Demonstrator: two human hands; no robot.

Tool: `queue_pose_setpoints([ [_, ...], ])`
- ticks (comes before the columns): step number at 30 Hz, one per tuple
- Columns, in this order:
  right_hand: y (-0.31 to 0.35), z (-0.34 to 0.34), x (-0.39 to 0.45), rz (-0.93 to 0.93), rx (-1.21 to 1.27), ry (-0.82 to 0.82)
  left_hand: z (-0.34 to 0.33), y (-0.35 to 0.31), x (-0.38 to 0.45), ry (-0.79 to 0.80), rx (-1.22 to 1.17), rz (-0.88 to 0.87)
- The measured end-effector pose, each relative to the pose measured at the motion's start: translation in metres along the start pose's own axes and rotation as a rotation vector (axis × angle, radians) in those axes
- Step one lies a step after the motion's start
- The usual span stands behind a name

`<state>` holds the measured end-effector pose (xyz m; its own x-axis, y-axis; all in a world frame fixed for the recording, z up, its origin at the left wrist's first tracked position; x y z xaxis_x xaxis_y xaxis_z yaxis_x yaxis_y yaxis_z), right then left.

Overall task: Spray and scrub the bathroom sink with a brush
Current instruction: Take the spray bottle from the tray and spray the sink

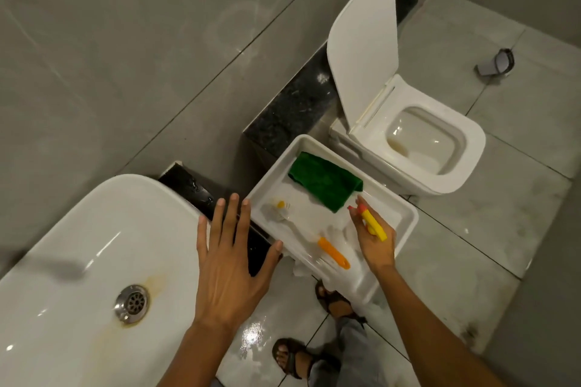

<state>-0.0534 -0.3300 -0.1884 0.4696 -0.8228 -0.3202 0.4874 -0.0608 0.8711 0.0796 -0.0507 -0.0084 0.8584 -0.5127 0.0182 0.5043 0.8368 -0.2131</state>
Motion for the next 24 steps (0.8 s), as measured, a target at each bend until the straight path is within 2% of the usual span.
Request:
queue_pose_setpoints([
  [3,0.016,-0.009,-0.005,0.053,-0.011,0.056,0.0,0.0,0.0,-0.005,-0.006,0.002],
  [7,0.068,-0.01,-0.031,0.179,0.123,0.126,0.002,-0.001,0.0,-0.025,-0.006,-0.008],
  [11,0.113,-0.016,-0.078,0.168,0.263,0.375,0.014,0.002,-0.005,-0.102,-0.191,0.03],
  [13,0.132,-0.021,-0.107,0.144,0.284,0.485,0.028,0.014,-0.018,-0.184,-0.301,0.12],
  [16,0.148,-0.031,-0.153,0.106,0.171,0.623,0.049,0.043,-0.055,-0.31,-0.389,0.255],
  [21,0.152,-0.062,-0.238,-0.008,0.153,0.85,0.086,0.125,-0.143,-0.423,-0.367,0.452],
  [24,0.146,-0.08,-0.292,-0.027,0.024,0.956,0.102,0.18,-0.205,-0.502,-0.358,0.638],
])
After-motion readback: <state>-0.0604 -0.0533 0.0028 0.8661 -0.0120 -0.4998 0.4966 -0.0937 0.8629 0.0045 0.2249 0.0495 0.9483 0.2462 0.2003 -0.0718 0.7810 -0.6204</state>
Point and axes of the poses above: each hand's wrist, its own x-axis towards the middle knuckle, its own z-axis out of the back of the hand, y = z × x, the point moved 9 cm from there along x, towards the middle knuckle, and after that the axes turned 4 degrees about -y, right-handed, at the moved point
